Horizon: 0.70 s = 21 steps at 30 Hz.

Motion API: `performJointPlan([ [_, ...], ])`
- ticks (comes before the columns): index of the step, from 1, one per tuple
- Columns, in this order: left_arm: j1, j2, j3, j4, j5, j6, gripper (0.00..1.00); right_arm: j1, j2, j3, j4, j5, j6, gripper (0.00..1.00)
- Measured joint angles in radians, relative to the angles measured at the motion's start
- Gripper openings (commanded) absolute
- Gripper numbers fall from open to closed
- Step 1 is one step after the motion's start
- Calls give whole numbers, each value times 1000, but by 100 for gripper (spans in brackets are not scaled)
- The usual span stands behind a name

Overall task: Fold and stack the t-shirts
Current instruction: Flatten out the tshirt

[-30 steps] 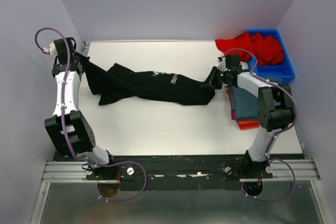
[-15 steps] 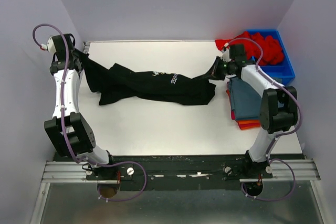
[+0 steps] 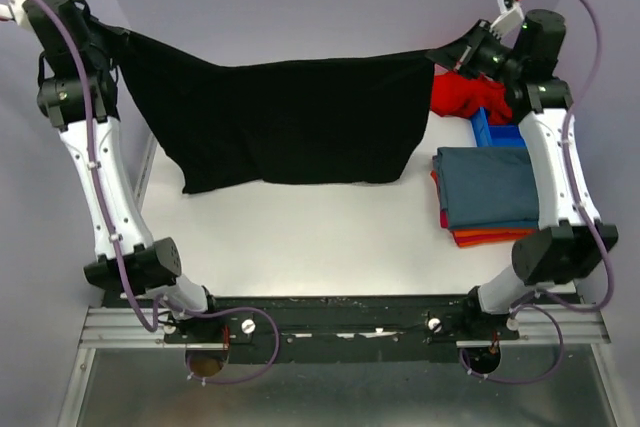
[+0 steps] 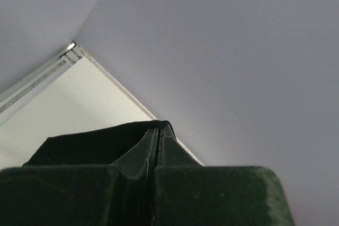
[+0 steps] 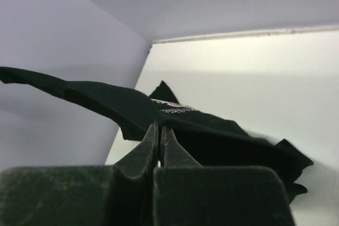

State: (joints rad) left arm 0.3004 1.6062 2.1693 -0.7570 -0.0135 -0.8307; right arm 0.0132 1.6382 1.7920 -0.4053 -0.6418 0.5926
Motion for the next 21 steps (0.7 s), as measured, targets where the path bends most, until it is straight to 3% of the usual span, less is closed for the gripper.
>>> performJointPlan([
  [7, 54, -300, -97, -5, -11, 14, 0, 0, -410, -145, 72, 0, -24, 1],
  [13, 54, -448, 119, 9, -59, 49, 0, 0, -701, -182, 104, 87, -72, 1],
  [17, 54, -493, 235, 76, -76, 48, 0, 0, -786, -127, 107, 164, -106, 1],
  [21, 54, -497, 224, 156, -79, 17, 0, 0, -730, -32, 83, 237, -129, 1],
])
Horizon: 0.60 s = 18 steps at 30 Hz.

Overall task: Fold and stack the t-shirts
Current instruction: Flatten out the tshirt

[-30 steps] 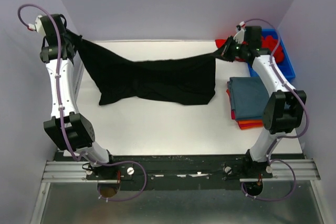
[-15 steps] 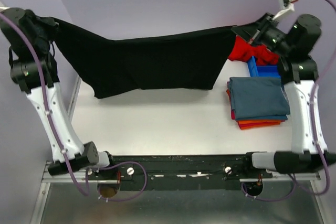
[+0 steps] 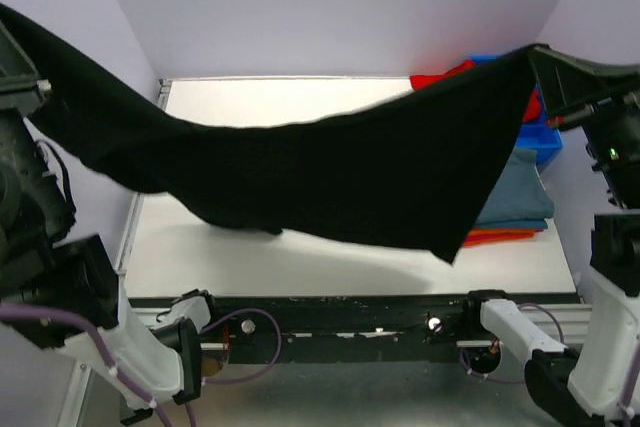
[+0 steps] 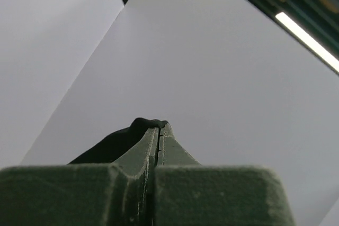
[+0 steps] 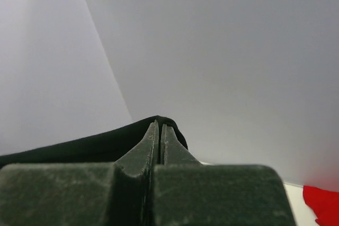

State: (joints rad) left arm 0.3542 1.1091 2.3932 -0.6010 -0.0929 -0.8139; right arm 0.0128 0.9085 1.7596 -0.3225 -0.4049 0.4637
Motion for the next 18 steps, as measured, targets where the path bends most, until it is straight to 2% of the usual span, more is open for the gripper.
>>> performJointPlan([
  [5, 0, 107, -161, 81, 51, -52, 0, 0, 240, 67, -29, 22, 4, 1],
  [10, -3, 386, -285, 136, 146, -95, 0, 0, 642, 172, -88, -59, 59, 1],
  [14, -4, 611, -254, 123, 214, -120, 0, -3, 936, 364, -163, -161, 132, 1],
  [16, -12, 653, -215, 147, 238, -114, 0, -11, 1024, 481, -187, -202, 172, 1],
  [18, -26, 631, -214, 200, 240, -98, 0, -20, 1050, 553, -186, -226, 207, 1],
])
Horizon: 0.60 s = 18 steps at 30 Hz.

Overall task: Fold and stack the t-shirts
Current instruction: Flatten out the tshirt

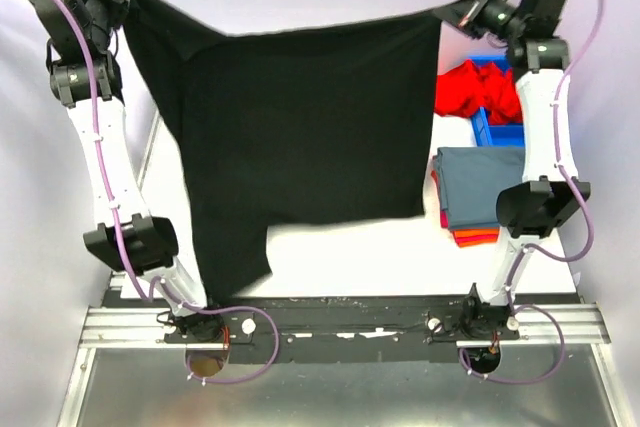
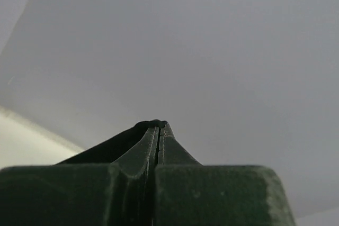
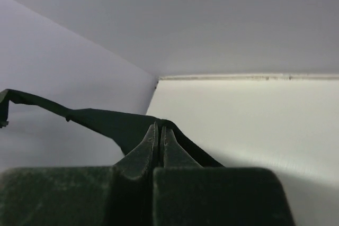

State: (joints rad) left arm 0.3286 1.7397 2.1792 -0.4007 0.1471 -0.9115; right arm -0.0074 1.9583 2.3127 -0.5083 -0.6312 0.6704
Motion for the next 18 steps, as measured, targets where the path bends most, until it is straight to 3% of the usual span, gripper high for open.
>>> performJointPlan([
  [10, -40, -317, -58, 362, -4, 39, 0, -140, -90, 75, 251, -88, 143, 1],
  [14, -38, -371, -239, 413, -5, 35, 0, -142, -123, -104, 317, -138, 157, 1],
  [18, -38, -423, -553, 383, -16, 28, 0, -138, -132, -414, 360, -172, 160, 1],
])
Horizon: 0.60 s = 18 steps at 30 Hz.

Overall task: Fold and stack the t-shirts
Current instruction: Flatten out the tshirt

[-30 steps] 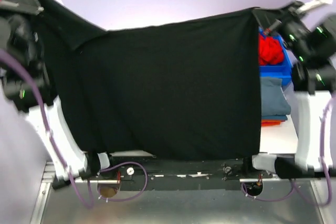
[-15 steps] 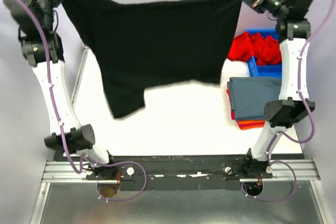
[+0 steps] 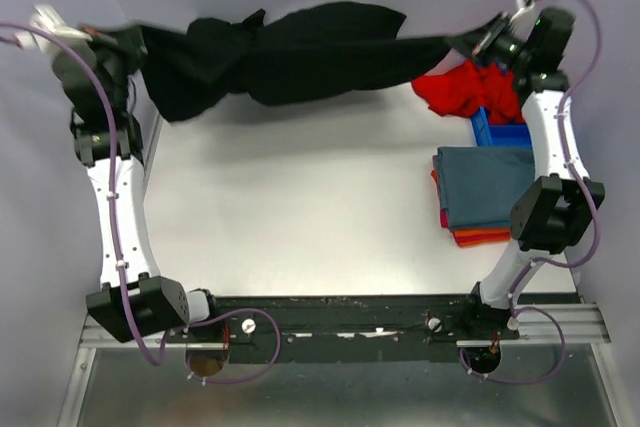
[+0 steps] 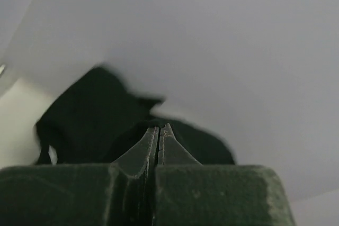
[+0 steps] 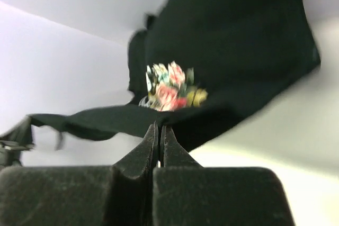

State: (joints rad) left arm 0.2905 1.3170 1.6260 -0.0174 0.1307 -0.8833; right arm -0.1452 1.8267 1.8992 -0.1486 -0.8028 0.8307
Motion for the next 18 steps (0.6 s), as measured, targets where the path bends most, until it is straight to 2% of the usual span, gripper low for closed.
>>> performJointPlan([
  [4, 0, -103, -443, -114, -39, -18, 0, 0, -3, -359, 28, 0, -1, 1],
  [7, -3, -213, -663, -227, -57, -23, 0, 6, -13, -577, 39, 6, -4, 1],
  [12, -3, -415, -826, -327, -72, -18, 0, 54, -115, -834, 42, 83, -40, 1],
  [18, -3, -561, -953, -450, -70, 0, 0, 87, -224, -988, 52, 137, -89, 1],
])
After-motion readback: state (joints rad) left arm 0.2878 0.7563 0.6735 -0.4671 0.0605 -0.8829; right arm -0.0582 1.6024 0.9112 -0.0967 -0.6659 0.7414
